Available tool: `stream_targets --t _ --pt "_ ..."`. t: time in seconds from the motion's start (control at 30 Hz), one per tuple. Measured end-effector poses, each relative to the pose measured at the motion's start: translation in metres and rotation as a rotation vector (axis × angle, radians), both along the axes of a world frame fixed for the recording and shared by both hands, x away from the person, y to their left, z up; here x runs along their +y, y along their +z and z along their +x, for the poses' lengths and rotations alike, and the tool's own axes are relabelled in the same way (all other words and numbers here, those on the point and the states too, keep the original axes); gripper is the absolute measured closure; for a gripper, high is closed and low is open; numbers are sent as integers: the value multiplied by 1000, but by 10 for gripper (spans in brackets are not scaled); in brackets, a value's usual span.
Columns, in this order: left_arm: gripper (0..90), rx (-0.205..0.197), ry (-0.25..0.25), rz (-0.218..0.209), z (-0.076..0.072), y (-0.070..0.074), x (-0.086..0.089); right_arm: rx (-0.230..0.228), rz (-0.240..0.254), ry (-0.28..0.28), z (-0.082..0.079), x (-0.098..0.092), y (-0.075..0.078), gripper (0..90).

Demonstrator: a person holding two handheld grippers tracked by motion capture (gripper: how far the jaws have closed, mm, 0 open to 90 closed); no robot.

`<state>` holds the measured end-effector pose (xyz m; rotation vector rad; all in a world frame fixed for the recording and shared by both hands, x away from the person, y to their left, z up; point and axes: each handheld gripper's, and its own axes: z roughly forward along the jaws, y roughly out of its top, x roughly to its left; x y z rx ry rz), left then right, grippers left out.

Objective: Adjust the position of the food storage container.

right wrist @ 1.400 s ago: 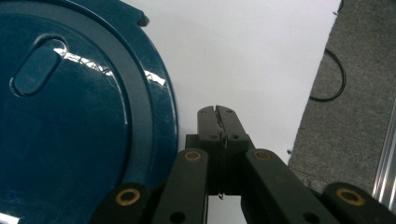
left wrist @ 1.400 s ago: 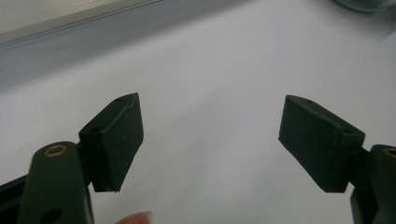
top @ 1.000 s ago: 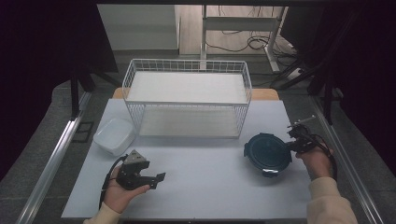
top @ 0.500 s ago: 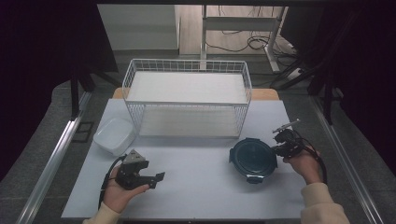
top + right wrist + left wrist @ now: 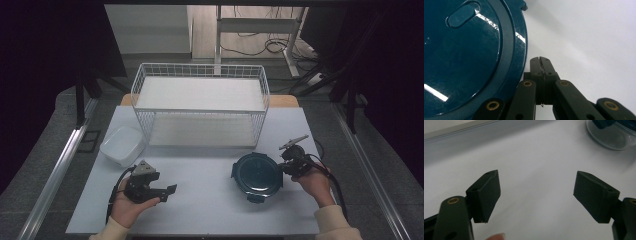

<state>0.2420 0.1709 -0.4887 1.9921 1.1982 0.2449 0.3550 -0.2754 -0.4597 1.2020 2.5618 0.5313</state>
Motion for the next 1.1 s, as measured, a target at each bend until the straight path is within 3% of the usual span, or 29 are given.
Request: stream_targets --t 0.33,0.57,0.8,0.87,1.1 --pt "210 1 -1 3 1 -1 -1 9 43 58 -8 26 -3 898" --pt "210 1 -2 3 1 0 -1 0 36 89 -8 42 -4 898" --pt "211 1 -2 2 1 0 0 0 50 128 -8 62 -6 898" --pt "210 0 -1 1 1 0 0 5 78 138 -9 69 -8 897" --pt "210 1 -2 2 1 0 0 0 74 158 -10 83 -8 898"
